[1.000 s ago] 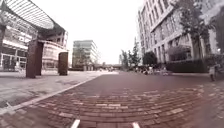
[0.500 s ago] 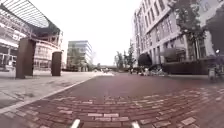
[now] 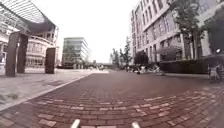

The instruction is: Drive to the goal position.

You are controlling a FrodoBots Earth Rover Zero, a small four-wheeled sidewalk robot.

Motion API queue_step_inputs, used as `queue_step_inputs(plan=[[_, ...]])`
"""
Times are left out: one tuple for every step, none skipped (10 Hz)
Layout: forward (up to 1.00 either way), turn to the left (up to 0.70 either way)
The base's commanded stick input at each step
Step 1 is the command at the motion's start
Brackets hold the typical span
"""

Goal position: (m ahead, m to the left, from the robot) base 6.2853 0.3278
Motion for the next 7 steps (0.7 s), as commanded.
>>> queue_step_inputs(plan=[[0.7,0.0],[0.7,0.0],[0.7,0.0],[0.7,0.0],[0.7,0.0],[0.7,0.0],[0.7,0.0]])
